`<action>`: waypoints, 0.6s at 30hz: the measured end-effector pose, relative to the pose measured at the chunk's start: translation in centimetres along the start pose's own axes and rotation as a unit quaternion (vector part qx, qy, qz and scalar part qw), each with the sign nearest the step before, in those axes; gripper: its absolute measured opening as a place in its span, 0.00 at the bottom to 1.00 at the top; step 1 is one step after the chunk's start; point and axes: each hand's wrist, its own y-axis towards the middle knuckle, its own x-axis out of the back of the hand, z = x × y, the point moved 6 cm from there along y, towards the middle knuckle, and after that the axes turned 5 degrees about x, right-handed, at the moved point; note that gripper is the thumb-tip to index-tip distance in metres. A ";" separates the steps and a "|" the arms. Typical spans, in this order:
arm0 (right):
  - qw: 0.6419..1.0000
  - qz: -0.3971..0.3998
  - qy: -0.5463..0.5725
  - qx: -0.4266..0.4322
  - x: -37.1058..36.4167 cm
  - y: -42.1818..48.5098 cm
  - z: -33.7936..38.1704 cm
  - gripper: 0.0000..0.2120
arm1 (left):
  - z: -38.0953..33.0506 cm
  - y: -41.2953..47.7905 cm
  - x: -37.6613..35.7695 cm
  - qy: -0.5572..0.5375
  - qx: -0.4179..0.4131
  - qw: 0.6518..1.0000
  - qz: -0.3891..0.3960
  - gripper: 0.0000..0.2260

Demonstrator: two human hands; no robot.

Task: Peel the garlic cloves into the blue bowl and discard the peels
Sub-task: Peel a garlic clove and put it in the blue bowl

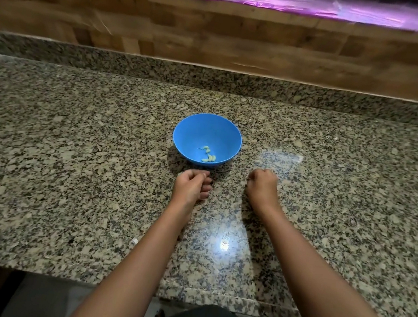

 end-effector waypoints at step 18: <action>0.970 -0.070 0.202 0.117 2.3 -0.6 8.3 0.08 | -1.1 1.1 2.5 0.431 -0.126 0.885 -0.121 0.15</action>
